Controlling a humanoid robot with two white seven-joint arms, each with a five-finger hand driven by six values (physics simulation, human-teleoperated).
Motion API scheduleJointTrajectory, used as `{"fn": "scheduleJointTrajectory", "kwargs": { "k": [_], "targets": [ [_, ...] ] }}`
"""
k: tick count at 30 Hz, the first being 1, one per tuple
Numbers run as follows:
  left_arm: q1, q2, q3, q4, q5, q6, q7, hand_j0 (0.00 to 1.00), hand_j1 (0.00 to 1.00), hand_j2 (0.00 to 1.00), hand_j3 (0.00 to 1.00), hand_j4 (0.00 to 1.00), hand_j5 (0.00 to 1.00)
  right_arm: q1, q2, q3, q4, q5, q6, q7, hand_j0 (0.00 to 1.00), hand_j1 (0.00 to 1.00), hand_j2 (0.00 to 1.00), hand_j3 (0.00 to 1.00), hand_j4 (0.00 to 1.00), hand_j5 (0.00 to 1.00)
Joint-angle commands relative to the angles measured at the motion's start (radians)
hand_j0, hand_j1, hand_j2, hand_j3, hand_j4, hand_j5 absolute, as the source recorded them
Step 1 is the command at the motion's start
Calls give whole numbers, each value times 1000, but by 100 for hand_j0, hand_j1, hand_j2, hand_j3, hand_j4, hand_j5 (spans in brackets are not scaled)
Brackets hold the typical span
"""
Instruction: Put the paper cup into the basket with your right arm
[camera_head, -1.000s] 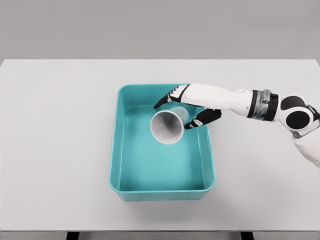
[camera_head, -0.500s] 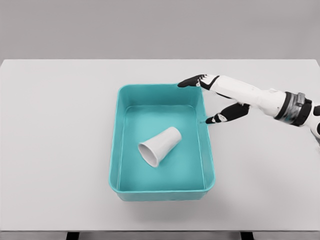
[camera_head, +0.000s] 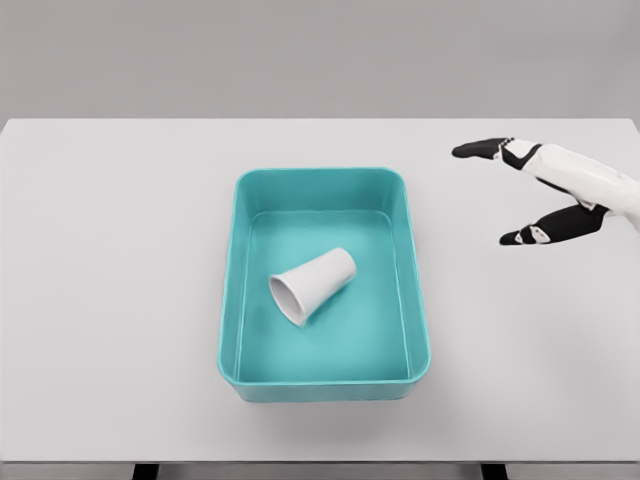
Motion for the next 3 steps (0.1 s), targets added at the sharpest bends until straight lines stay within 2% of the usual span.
{"fn": "scheduleJointTrajectory", "kwargs": {
  "k": [1,3],
  "targets": [
    [0,0,-1,0,-1,0,-1,100,100,100,100,100,100,0,-5,-5,-1,-8,2,0,100,100,100,100,100,100],
    [3,0,1,2,10,0,-1,100,100,100,100,100,100,0,0,-5,-1,-8,2,0,100,100,100,100,100,100]
  ]
}}
